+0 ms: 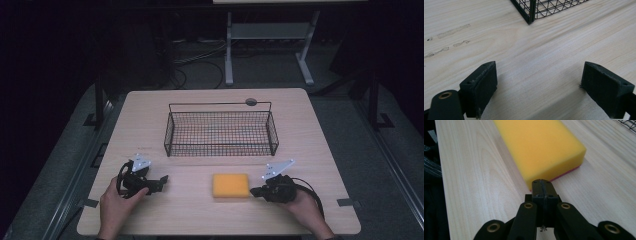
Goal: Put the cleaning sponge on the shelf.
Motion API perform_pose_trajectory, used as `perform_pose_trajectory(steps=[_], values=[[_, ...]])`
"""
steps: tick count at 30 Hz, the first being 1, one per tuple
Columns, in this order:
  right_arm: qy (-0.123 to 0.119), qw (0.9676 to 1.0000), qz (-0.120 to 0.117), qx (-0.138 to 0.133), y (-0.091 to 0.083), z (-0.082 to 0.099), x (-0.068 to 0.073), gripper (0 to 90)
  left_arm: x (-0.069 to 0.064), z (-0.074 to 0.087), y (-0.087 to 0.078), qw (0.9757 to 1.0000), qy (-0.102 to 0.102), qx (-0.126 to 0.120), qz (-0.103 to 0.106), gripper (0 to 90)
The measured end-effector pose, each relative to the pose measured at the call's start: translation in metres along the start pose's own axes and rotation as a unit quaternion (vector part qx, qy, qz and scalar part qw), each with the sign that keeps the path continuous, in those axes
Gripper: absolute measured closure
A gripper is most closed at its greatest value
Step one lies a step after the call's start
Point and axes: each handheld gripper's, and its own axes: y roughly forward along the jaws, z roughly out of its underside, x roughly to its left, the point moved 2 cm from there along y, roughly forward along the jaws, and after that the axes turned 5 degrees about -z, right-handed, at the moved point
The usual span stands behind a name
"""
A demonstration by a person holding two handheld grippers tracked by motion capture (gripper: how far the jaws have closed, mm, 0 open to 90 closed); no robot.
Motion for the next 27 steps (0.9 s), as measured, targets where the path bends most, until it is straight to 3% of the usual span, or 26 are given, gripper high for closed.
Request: perform_pose_trajectory(steps=[27], values=[[-0.032,0.9990,-0.030,0.012,0.012,-0.008,0.020,89.8,0.000,0.000,0.000,1.0000,0.000,0.000,0.000,12.5]])
